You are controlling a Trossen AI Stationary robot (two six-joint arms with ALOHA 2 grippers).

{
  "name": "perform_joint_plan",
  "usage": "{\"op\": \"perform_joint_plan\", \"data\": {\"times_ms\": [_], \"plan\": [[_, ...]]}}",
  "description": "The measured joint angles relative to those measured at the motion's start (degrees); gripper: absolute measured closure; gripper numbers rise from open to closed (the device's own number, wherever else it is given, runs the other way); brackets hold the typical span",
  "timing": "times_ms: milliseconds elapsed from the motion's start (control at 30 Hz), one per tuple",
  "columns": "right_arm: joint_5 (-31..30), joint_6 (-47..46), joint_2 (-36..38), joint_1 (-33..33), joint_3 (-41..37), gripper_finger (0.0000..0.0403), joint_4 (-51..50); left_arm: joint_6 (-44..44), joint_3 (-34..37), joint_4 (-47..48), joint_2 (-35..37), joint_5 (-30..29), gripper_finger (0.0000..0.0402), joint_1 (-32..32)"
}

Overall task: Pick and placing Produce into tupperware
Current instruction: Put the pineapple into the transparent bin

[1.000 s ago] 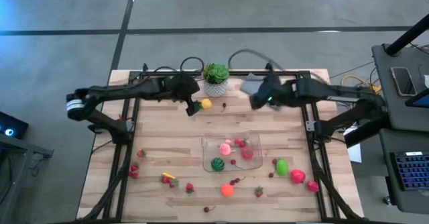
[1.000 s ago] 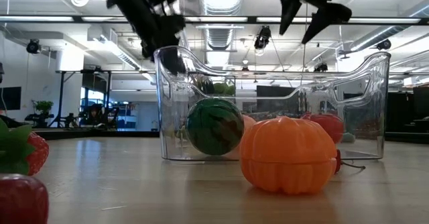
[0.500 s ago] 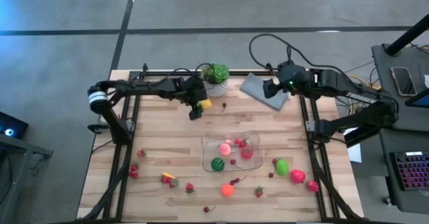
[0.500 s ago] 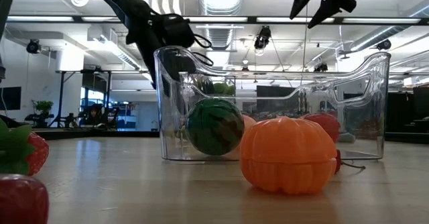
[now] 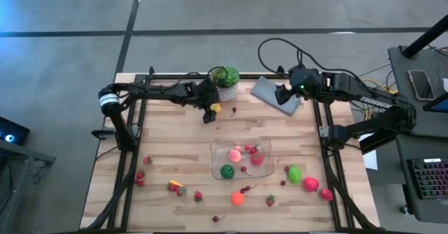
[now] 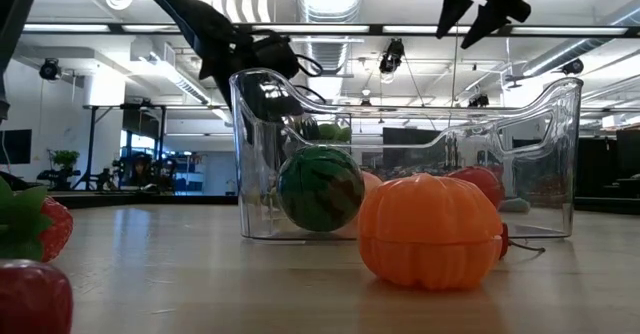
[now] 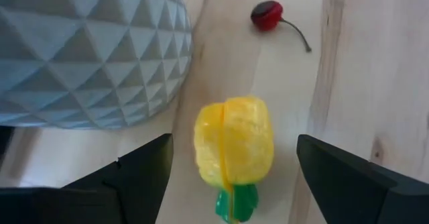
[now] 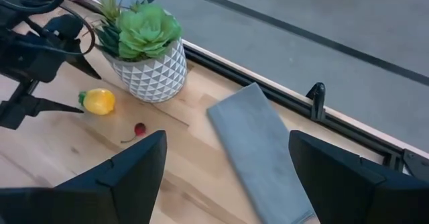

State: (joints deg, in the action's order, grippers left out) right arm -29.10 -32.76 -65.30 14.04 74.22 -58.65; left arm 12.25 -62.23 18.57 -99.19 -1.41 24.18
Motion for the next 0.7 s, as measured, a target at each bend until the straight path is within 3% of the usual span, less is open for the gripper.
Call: {"op": "perform_joint_plan", "data": {"times_ms": [700], "plan": [[-0.5,-0.2,0.0,0.6,0.0,0.01,-1.1,-3.4,0.3,-2.0,-4.9,0.9,0.01,-0.7]]}}
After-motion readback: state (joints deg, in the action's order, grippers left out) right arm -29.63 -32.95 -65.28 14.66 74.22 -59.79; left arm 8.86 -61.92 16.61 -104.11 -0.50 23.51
